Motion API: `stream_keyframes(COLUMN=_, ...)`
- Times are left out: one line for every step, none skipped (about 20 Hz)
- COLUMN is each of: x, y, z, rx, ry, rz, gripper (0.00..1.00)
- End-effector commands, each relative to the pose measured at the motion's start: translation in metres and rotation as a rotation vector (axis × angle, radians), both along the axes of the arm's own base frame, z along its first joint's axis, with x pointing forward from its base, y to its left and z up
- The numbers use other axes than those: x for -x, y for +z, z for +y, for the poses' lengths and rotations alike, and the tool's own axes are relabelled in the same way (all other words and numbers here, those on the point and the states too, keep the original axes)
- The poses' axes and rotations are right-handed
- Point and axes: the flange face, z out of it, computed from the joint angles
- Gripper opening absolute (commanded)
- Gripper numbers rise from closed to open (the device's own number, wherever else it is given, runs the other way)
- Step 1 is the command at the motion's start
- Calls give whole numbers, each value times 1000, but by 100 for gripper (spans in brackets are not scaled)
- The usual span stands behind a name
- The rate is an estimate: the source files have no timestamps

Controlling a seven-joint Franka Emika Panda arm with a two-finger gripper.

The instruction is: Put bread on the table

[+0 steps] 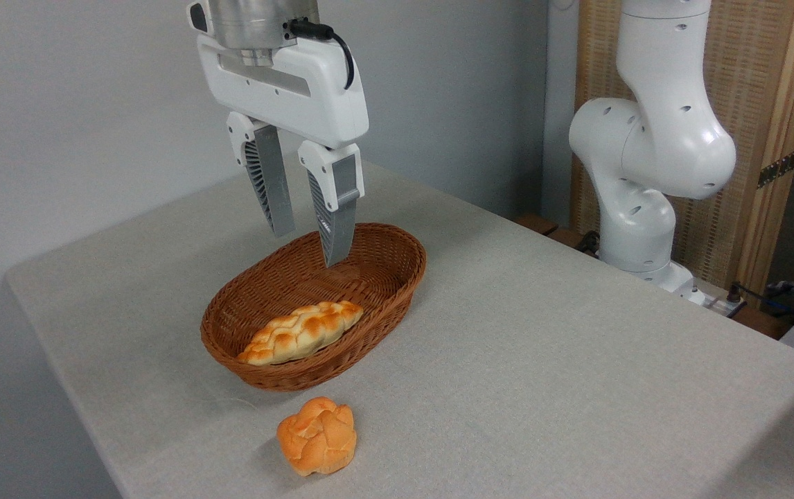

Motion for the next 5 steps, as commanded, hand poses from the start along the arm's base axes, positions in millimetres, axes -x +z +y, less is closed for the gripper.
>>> stream_keyframes(x=4, y=4, z=2, rx=-11, ry=-11, rz=30, gripper=100)
stream_keyframes(x=5, y=4, z=2, rx=-11, ry=-11, rz=32, gripper=100)
stream_keyframes(x=5, y=4, z=4, rx=-11, ry=-8, rz=32, gripper=100)
stream_keyframes(x=4, y=4, z=6, rx=-9, ry=-6, rz=32, gripper=100)
stream_keyframes(x=4, y=4, z=7, rx=-9, ry=-3, rz=32, gripper=100)
